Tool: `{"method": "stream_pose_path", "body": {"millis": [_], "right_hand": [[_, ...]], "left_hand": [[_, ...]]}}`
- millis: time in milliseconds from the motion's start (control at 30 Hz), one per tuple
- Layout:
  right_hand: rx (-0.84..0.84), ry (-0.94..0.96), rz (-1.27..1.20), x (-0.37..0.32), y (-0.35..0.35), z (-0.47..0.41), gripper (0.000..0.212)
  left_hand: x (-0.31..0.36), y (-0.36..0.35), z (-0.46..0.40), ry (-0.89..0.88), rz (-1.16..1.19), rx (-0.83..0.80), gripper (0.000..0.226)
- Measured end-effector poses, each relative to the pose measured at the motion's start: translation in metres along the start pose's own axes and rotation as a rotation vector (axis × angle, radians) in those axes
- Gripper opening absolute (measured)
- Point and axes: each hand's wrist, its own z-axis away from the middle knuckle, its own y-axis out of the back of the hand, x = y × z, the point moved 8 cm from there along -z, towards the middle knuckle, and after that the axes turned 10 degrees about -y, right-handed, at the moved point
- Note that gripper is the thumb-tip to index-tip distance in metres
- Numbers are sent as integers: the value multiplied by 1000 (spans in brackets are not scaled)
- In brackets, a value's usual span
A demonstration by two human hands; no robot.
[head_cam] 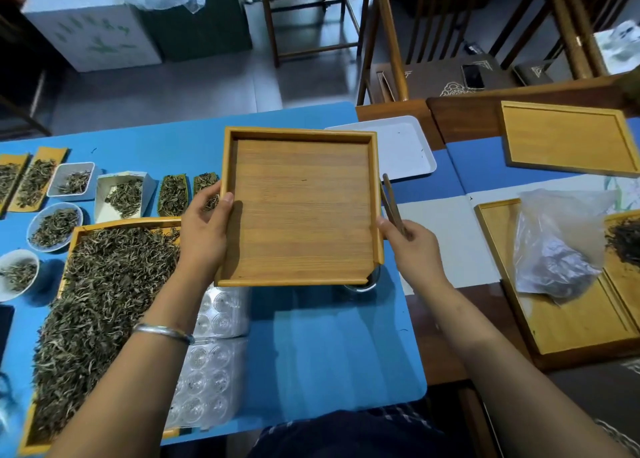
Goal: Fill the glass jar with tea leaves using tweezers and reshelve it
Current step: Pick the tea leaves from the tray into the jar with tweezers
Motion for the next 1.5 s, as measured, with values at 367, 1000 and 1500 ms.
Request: {"method": "stream_pose_path", "body": {"millis": [367,1000,1500], "right_hand": [[-118,-203,-358,25,15,7,40],[265,-205,-335,61,205,0,37],[5,-201,-163,121,255,-51,35]], "left_hand": [[9,-34,5,30,62,-92,23],[40,-227,65,58,155,-286,23],[-3,-272,147,125,178,-96,22]]}}
